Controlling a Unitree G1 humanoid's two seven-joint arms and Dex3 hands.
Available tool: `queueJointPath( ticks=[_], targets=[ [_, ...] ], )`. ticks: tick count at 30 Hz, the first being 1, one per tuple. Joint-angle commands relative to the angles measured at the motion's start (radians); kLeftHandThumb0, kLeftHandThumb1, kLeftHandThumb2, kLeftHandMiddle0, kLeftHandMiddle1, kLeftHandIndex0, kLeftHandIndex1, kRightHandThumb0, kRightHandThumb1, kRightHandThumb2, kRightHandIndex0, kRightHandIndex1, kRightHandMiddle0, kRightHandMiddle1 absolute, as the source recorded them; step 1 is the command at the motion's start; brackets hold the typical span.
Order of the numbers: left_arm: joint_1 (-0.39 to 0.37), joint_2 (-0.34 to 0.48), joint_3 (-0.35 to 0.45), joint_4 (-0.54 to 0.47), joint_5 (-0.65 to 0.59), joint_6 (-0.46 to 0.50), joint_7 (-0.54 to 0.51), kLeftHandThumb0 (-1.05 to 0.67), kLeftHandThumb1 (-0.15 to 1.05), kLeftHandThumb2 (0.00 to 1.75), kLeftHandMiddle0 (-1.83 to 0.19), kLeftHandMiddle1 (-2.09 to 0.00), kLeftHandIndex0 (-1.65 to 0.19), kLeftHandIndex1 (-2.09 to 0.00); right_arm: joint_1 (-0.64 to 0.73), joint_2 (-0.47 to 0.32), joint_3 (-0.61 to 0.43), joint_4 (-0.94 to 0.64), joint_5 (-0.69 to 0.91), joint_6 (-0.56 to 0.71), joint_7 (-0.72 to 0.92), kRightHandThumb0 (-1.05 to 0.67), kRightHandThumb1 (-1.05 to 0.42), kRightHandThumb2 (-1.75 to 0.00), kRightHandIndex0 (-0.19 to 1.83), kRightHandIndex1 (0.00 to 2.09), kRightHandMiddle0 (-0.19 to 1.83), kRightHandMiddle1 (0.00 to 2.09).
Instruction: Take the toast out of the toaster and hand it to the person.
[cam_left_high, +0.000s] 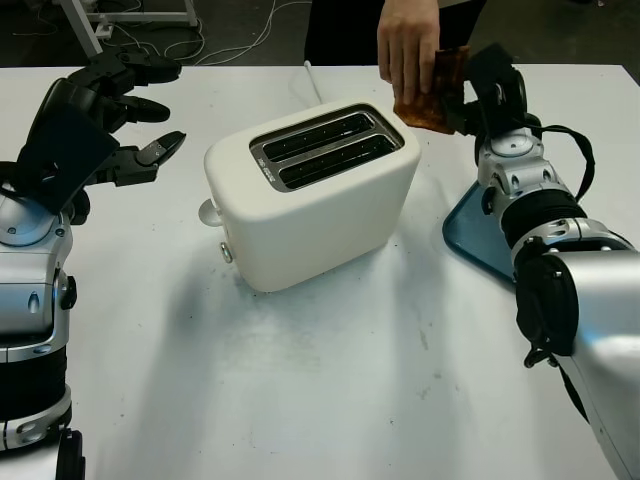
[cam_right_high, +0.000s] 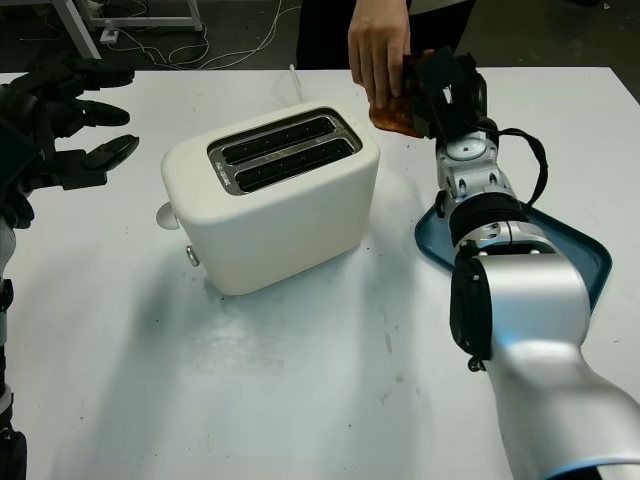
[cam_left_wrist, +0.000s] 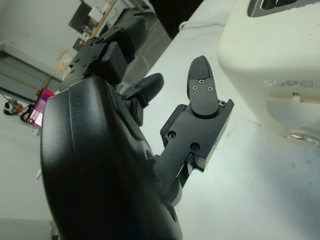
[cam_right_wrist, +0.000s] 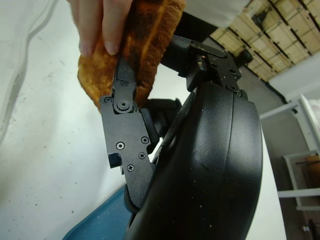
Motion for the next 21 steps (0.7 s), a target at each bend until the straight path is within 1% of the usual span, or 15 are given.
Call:
queueJointPath(
  ticks=[1,3,4,5,7,8,9,12,14,15,16,18,19,20,21],
  targets=[
    [0.004,0.011,0.0,0.006,0.0,-0.021,-0.002,-0.1,0.56,0.71,-0.2,-1.08,-0.33,-0.66,0.008,0.004,0.004,0.004,-0.007,0.012,-0.011,-0.12,-0.92,-0.34,0.4,1.75,0.11,1.45],
    [0.003,0.009,0.001,0.007,-0.002,-0.021,-0.001,-0.1,0.56,0.71,-0.21,-1.08,-0.33,-0.67,0.008,0.002,0.013,0.004,-0.016,0.01,-0.012,-0.12,-0.92,-0.34,0.44,1.75,0.08,1.52],
    [0.003,0.007,0.003,0.009,-0.005,-0.022,-0.001,-0.1,0.56,0.71,-0.21,-1.08,-0.33,-0.67,0.008,0.002,0.015,0.004,-0.017,0.009,-0.01,-0.12,-0.92,-0.35,0.47,1.75,0.12,1.35],
    [0.003,0.005,0.004,0.01,-0.008,-0.024,-0.001,-0.09,0.56,0.71,-0.21,-1.08,-0.33,-0.67,0.007,0.001,0.018,0.004,-0.019,0.008,-0.01,-0.11,-0.92,-0.35,0.5,1.75,0.13,1.33],
    [0.004,0.005,0.005,0.013,-0.011,-0.028,-0.002,-0.1,0.56,0.72,-0.2,-1.09,-0.32,-0.67,0.007,0.003,0.011,0.003,-0.011,0.006,-0.011,-0.11,-0.92,-0.35,0.54,1.75,0.17,1.15],
    [0.004,0.006,0.004,0.013,-0.01,-0.028,-0.002,-0.1,0.56,0.72,-0.2,-1.09,-0.32,-0.68,0.009,0.004,0.01,0.003,-0.01,0.0,-0.011,-0.11,-0.92,-0.35,0.53,1.75,0.14,1.25],
    [0.005,0.006,0.004,0.013,-0.009,-0.027,-0.001,-0.1,0.55,0.72,-0.2,-1.09,-0.32,-0.68,0.009,0.005,0.01,0.002,-0.011,-0.002,-0.014,-0.11,-0.92,-0.36,0.49,1.75,0.11,1.43],
    [0.005,0.005,0.003,0.013,-0.009,-0.026,0.001,-0.1,0.55,0.73,-0.21,-1.1,-0.32,-0.69,0.009,0.005,0.015,0.001,-0.014,-0.006,-0.004,-0.12,-0.92,-0.35,0.43,1.75,0.16,1.68],
    [0.006,0.008,0.002,0.011,-0.005,-0.026,0.0,-0.11,0.55,0.73,-0.21,-1.1,-0.31,-0.69,0.011,0.007,0.015,-0.001,-0.013,-0.018,0.008,-0.13,-0.92,-0.35,0.46,1.75,0.23,1.73],
    [0.007,0.008,0.002,0.01,-0.006,-0.026,0.0,-0.11,0.55,0.73,-0.21,-1.1,-0.32,-0.7,0.011,0.009,0.018,-0.003,-0.014,-0.021,0.01,-0.16,-0.92,-0.34,0.41,1.75,0.2,1.69],
    [0.007,0.008,0.002,0.009,-0.006,-0.028,0.0,-0.11,0.55,0.73,-0.21,-1.1,-0.31,-0.7,0.012,0.009,0.02,-0.004,-0.016,-0.026,0.012,-0.19,-0.92,-0.33,0.39,1.75,0.22,1.51],
    [0.01,0.005,0.004,0.011,-0.008,-0.031,0.002,-0.1,0.55,0.73,-0.21,-1.11,-0.32,-0.71,0.021,-0.003,0.049,-0.01,-0.039,-0.067,0.046,-0.24,-0.92,-0.33,0.42,1.7,0.32,1.33],
    [0.011,0.004,0.005,0.009,-0.008,-0.028,0.003,-0.1,0.55,0.74,-0.21,-1.11,-0.32,-0.71,0.024,-0.01,0.065,-0.011,-0.052,-0.085,0.064,-0.32,-0.92,-0.34,0.48,1.28,0.44,0.97],
    [0.014,0.002,0.006,0.004,-0.006,-0.02,0.007,-0.09,0.55,0.74,-0.21,-1.11,-0.31,-0.71,0.025,-0.02,0.079,-0.014,-0.063,-0.097,0.096,-0.36,-0.92,-0.34,0.57,0.97,0.55,0.68],
    [0.017,-0.002,0.008,0.0,-0.007,-0.016,0.012,-0.09,0.55,0.74,-0.21,-1.11,-0.31,-0.71,0.025,-0.027,0.091,-0.016,-0.071,-0.106,0.121,-0.42,-0.92,-0.36,0.52,0.67,0.53,0.42]
  ],
)
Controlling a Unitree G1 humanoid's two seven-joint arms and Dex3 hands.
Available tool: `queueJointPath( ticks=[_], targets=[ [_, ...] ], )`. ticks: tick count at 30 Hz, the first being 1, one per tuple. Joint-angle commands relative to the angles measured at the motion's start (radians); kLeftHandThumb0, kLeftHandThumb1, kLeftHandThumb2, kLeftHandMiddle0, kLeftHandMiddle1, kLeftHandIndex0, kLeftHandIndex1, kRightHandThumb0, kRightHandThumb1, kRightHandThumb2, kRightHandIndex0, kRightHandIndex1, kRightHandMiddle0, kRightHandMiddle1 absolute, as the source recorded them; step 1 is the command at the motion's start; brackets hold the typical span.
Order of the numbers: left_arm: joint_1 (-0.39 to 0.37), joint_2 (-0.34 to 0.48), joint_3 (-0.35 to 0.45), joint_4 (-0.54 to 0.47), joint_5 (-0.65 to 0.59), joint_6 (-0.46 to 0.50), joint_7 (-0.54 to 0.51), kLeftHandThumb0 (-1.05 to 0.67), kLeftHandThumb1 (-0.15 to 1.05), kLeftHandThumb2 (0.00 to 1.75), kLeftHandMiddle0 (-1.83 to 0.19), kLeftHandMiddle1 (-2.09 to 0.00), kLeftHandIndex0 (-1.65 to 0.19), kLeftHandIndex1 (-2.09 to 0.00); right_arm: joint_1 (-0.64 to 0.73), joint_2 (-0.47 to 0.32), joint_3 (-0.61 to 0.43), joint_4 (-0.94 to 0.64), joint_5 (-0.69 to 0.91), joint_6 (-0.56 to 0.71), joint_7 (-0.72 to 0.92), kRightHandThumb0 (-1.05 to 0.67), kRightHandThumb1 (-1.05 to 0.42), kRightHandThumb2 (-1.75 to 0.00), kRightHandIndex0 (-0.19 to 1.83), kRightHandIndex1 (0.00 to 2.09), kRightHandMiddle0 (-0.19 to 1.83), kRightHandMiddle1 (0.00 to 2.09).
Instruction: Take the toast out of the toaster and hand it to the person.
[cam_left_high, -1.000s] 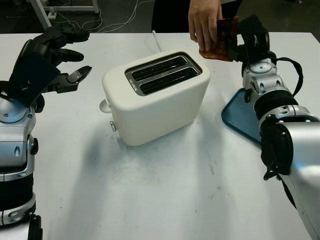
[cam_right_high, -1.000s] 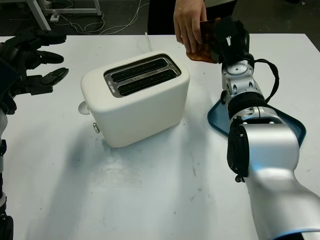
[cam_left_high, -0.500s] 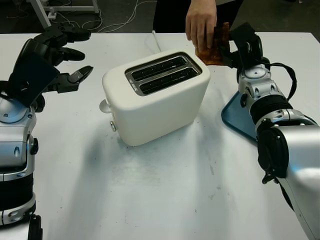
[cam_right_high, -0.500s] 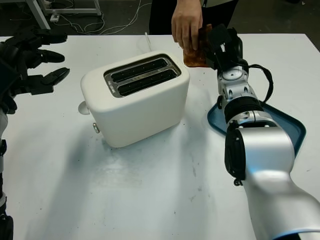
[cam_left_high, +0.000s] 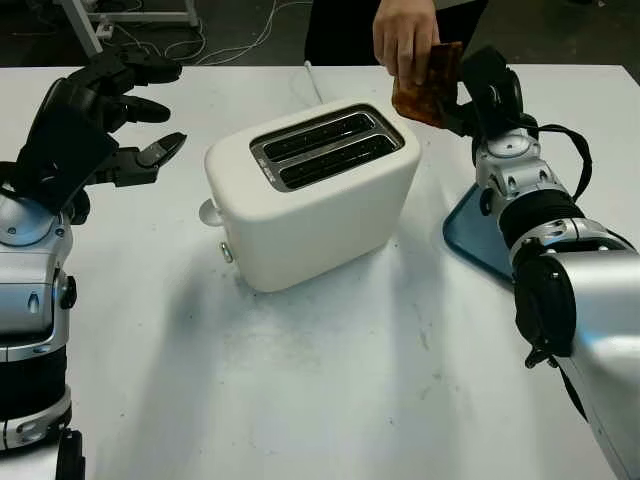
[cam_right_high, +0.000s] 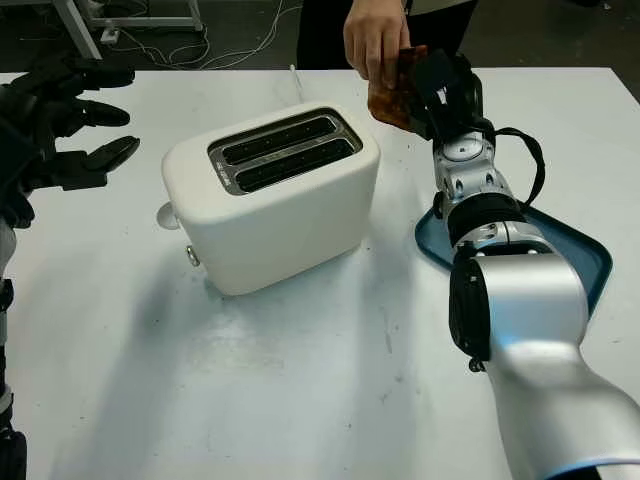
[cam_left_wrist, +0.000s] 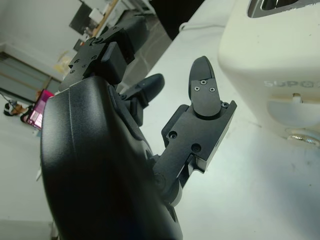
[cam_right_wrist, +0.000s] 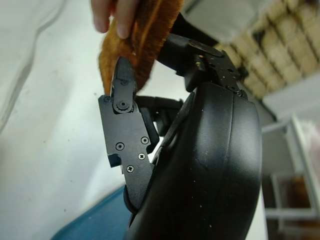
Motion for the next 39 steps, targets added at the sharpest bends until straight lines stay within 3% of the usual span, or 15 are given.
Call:
queueJointPath(
  ticks=[1,4,10,13,18,24,30,35,39],
  targets=[
    [0.021,-0.007,0.01,-0.01,-0.003,-0.009,0.015,-0.08,0.55,0.75,-0.21,-1.11,-0.31,-0.71,0.016,-0.022,0.027,-0.019,-0.024,-0.05,0.05,-0.49,-0.92,-0.38,0.5,0.36,0.5,0.2],
    [0.043,-0.026,0.029,-0.031,-0.011,-0.005,0.033,-0.07,0.54,0.77,-0.2,-1.1,-0.31,-0.72,0.028,-0.039,0.064,-0.046,-0.052,-0.098,0.08,-0.56,-0.92,-0.49,0.41,0.08,0.41,0.02],
    [0.113,-0.077,0.1,-0.111,-0.067,0.008,0.069,0.01,0.51,0.91,-0.07,-1.18,-0.23,-0.77,0.132,-0.029,0.02,-0.205,0.03,-0.173,0.146,-0.63,-0.92,-0.55,0.37,0.02,0.33,0.0],
    [0.18,-0.123,0.149,-0.175,-0.101,0.016,0.101,-0.1,0.56,0.81,-0.03,-1.16,-0.18,-0.77,0.248,-0.02,-0.006,-0.393,0.092,-0.189,0.205,-0.53,-0.92,-0.6,0.34,0.0,0.31,0.0],
    [0.316,-0.19,0.165,-0.286,-0.094,-0.038,0.147,-0.14,0.66,0.76,-0.1,-1.11,-0.19,-0.73,0.497,0.038,-0.054,-0.813,0.216,-0.071,0.238,-0.57,-0.92,-0.59,0.28,0.0,0.27,0.0],
    [0.478,-0.288,0.113,-0.385,-0.059,-0.076,0.206,-0.18,0.66,0.76,-0.07,-1.02,-0.17,-0.67,0.772,0.081,-0.04,-1.174,0.248,0.023,0.24,-0.62,-0.92,-0.53,0.33,0.03,0.32,0.03],
    [0.597,-0.372,0.04,-0.384,-0.021,-0.141,0.261,-0.21,0.72,0.68,-0.08,-0.94,-0.18,-0.6,1.019,0.128,0.008,-1.446,0.206,0.089,0.211,-0.61,-0.92,-0.66,0.32,0.03,0.31,0.02],
    [0.661,-0.433,-0.027,-0.317,0.008,-0.237,0.294,-0.29,0.88,0.47,-0.08,-0.91,-0.2,-0.51,1.166,0.19,0.034,-1.527,0.196,0.107,0.164,-0.61,-0.92,-0.68,0.31,0.03,0.31,0.01],
    [0.695,-0.485,-0.079,-0.286,0.03,-0.269,0.326,-0.39,0.92,0.44,-0.07,-0.88,-0.2,-0.47,1.229,0.242,0.06,-1.56,0.176,0.131,0.115,-0.55,-0.92,-0.68,0.32,0.03,0.3,0.01]
  ],
)
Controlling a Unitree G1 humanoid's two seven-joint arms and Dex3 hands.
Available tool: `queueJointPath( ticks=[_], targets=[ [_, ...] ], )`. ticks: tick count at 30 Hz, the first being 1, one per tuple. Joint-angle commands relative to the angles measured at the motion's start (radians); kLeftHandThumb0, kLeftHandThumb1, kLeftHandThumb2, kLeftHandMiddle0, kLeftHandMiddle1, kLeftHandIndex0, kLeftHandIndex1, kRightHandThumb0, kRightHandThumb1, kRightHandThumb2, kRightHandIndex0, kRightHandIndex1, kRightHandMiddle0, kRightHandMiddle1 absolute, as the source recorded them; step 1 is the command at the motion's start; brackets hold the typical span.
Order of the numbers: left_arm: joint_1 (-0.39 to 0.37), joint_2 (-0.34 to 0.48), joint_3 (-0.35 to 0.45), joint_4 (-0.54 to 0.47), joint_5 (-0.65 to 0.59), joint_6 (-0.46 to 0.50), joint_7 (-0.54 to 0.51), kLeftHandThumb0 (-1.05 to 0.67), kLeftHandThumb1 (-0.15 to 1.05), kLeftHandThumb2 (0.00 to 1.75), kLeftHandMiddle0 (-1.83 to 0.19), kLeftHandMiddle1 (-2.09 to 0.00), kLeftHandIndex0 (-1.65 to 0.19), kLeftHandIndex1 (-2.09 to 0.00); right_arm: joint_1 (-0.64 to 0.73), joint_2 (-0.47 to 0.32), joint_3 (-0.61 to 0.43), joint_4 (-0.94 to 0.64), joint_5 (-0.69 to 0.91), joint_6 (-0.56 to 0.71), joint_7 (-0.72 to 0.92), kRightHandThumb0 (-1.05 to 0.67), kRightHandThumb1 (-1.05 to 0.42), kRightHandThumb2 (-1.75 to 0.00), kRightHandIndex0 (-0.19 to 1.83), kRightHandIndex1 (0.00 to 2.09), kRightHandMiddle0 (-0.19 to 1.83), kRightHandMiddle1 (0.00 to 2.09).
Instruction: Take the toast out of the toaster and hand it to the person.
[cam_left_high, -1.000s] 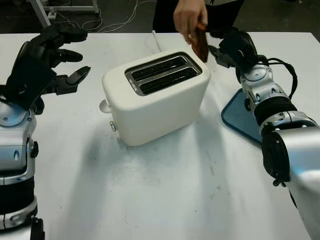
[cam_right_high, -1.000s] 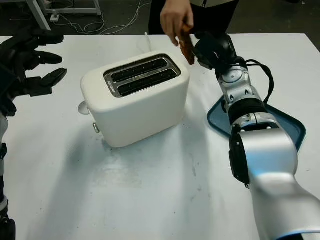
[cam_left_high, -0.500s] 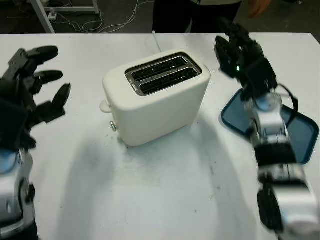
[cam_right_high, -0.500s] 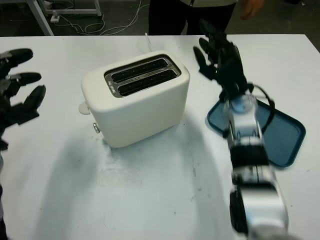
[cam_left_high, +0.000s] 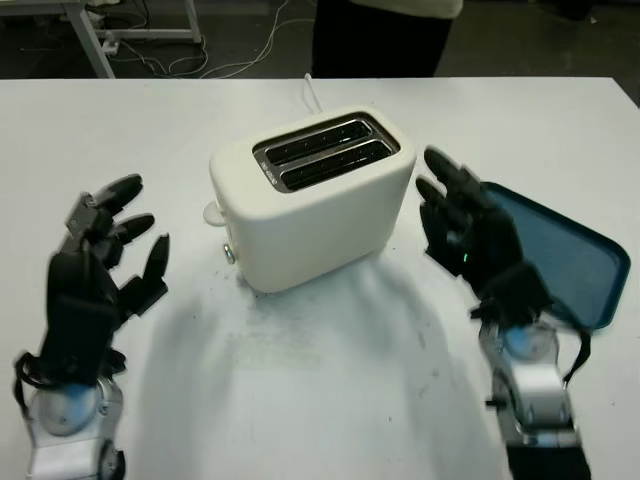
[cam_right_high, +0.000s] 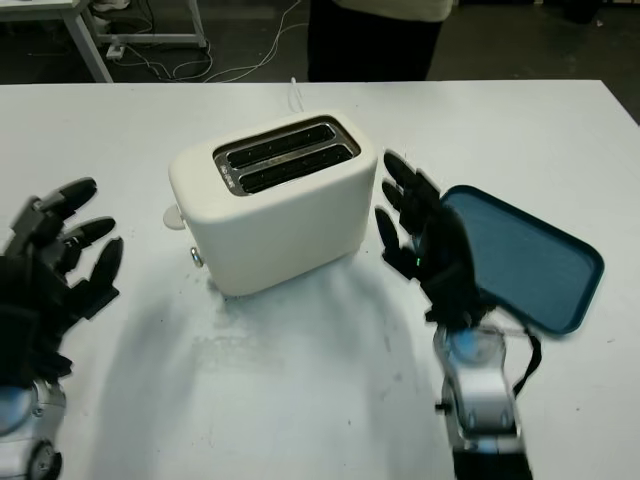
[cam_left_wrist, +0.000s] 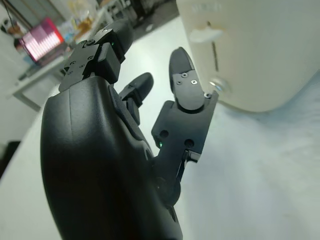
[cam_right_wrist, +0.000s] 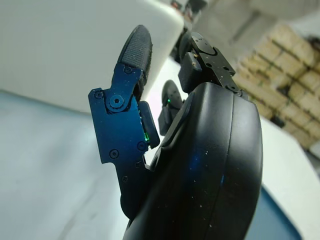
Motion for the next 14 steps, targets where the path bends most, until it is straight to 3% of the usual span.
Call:
queueJointPath(
  ticks=[1,9,14],
  targets=[
    [0.023,-0.02,-0.023,0.024,0.013,-0.038,0.015,-0.4,0.92,0.45,-0.07,-0.88,-0.2,-0.47,0.021,0.032,0.015,-0.015,-0.001,0.026,-0.018,-0.55,-0.92,-0.67,0.33,0.03,0.31,0.01],
    [0.051,-0.053,-0.072,0.039,0.04,-0.054,0.038,-0.4,0.92,0.52,-0.1,-0.79,-0.24,-0.38,0.03,0.072,0.049,0.0,-0.018,0.07,-0.03,-0.53,-0.92,-0.62,0.32,0.03,0.31,0.01],
    [0.043,-0.053,-0.066,0.074,0.021,-0.118,0.029,-0.39,0.92,0.51,-0.13,-0.75,-0.27,-0.34,0.022,0.077,0.055,0.011,-0.03,0.07,-0.04,-0.54,-0.92,-0.62,0.32,0.02,0.3,0.0]
  ],
)
